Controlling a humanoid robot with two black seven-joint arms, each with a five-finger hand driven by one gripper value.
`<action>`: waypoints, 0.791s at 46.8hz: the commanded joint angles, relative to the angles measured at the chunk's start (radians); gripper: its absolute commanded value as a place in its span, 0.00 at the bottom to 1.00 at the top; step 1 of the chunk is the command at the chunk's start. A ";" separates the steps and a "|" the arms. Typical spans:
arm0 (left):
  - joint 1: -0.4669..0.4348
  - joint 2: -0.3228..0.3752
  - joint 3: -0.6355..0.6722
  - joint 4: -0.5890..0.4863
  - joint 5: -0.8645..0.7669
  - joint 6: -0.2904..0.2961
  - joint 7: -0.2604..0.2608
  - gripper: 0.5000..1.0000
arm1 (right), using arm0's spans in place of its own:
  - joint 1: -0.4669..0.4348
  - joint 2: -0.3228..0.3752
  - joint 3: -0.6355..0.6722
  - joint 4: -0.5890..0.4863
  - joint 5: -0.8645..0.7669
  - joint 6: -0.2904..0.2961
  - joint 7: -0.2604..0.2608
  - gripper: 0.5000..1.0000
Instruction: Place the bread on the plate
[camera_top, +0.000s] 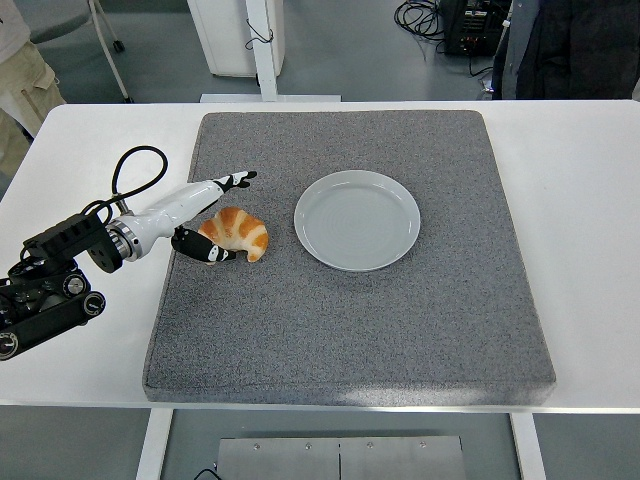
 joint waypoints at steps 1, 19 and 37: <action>0.000 0.000 0.000 0.001 0.000 0.000 0.000 0.87 | 0.000 0.000 0.000 0.000 0.000 0.000 0.000 1.00; 0.014 -0.002 0.015 0.017 0.000 0.000 0.000 0.47 | 0.000 0.000 0.000 0.000 0.000 0.000 0.000 1.00; -0.023 -0.005 0.024 0.016 -0.020 -0.005 -0.077 0.00 | 0.000 0.000 0.000 0.000 0.000 0.000 0.000 1.00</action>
